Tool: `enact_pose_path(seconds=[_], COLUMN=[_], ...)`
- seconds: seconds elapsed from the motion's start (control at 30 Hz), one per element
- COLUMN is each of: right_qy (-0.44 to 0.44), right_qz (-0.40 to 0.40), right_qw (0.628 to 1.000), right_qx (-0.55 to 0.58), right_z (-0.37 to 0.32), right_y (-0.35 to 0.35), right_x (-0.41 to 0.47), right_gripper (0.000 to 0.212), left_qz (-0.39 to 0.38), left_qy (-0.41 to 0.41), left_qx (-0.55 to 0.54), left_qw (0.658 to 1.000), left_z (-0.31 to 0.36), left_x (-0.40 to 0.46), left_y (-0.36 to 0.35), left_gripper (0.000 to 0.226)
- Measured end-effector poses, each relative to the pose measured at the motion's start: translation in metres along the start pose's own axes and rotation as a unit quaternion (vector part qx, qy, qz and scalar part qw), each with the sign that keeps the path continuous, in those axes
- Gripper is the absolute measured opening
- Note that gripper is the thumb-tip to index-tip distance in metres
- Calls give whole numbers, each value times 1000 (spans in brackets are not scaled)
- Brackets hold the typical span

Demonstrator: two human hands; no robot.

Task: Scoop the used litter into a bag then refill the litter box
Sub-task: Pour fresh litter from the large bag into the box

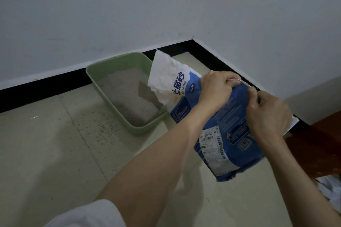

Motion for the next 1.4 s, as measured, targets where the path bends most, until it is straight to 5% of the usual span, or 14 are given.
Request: enact_pose_path(seconds=[0.13,0.27,0.37,0.53,0.7,0.83,0.97,1.17,1.27,1.33,1.4], right_qy=[-9,-76,-125,-100,-75,-66,-47,-26,-36,14,47], right_qz=[2,-53,-109,-142,-141,-149,-160,-286,-257,-268,-364], right_qw=[999,993,980,978,977,973,974,956,961,961,930], right_qx=[30,75,106,119,140,162,155,56,95,73,23], right_z=[17,50,62,48,53,53,50,40,15,-12,-34], right_y=[-17,-62,-104,-129,-129,-131,-130,-135,-146,-176,-228], right_x=[-13,-51,-86,-84,-78,-77,-75,-40,0,27,38], right_gripper=[51,48,48,48,47,47,49,50,47,63,74], left_qz=[-8,-82,-144,-129,-43,32,48,67,99,105,108], left_qy=[-49,-98,-94,-28,127,299,374,409,400,403,409], left_qx=[122,307,401,450,405,246,108,30,22,14,9], left_qw=[991,943,900,883,904,921,920,909,911,909,906], left_z=[-1,-25,-59,-94,-138,-186,-208,-229,-233,-236,-238], left_x=[-2,-11,-21,-2,18,21,20,19,23,24,24], left_y=[-7,-27,-36,-7,54,89,88,76,81,81,81], left_gripper=[17,18,17,40,54,60,62,36,20,18,19])
Point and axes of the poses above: each hand's wrist, its own x-axis towards the middle knuckle, its own y-axis out of the back of the hand, z = x × y, the point moved 7 cm from there along x, towards the middle knuckle, and after that the axes turned 11 degrees about y, right-handed, at the moved point
